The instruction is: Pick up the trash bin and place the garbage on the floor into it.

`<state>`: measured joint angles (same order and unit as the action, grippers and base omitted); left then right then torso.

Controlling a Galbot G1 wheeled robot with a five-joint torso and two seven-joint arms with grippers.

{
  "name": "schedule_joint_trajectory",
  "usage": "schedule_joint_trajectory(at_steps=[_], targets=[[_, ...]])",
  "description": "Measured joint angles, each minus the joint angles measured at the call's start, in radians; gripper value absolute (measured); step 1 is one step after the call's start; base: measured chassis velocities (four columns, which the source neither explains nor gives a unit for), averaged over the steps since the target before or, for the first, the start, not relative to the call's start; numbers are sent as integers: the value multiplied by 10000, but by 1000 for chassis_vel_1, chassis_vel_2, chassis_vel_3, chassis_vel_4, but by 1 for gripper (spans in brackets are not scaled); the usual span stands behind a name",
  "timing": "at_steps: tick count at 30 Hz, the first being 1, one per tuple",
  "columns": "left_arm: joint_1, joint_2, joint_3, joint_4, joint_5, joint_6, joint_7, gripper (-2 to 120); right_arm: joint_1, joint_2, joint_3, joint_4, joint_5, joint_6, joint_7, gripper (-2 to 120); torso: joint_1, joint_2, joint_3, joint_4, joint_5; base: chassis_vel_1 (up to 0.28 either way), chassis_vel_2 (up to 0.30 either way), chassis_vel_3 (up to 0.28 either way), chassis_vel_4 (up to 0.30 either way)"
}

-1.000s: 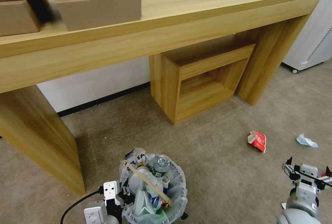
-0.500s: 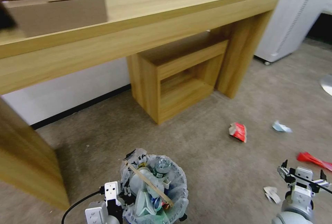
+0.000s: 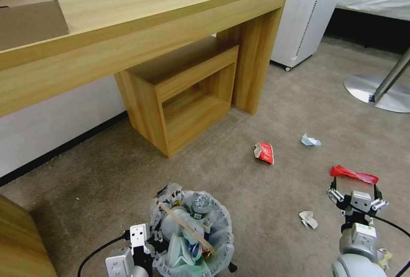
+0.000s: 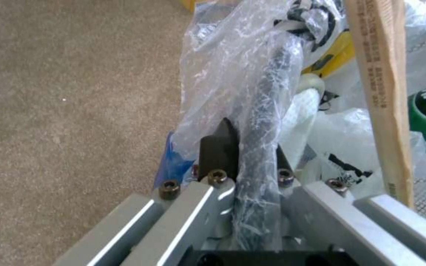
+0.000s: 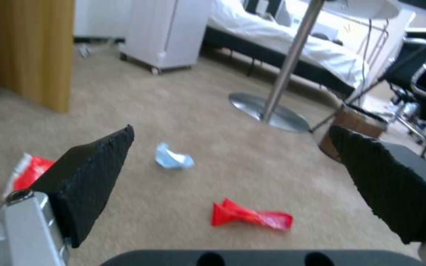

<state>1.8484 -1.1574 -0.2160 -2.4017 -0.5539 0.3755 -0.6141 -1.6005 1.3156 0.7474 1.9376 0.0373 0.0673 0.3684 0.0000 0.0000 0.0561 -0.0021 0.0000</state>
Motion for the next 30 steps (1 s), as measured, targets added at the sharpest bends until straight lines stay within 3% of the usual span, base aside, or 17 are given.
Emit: schedule_joint_trajectory(at_steps=[8,22,30], targets=[[109,-20,3,-56,46,0,-14,0,39,81,-231,-159,-27,1016,-752,100,0,0,0,1,0,0,0,0,0],[26,-63,67,-12,59,0,-6,0,162,-140,-438,-391,15,1151,-908,100,0,0,-1,0,0,-13,17,12,-12],[-19,-117,58,53,71,0,-27,0,340,-353,-537,-473,102,1121,-848,100,2,0,0,-1,-2,-186,181,173,-179]])
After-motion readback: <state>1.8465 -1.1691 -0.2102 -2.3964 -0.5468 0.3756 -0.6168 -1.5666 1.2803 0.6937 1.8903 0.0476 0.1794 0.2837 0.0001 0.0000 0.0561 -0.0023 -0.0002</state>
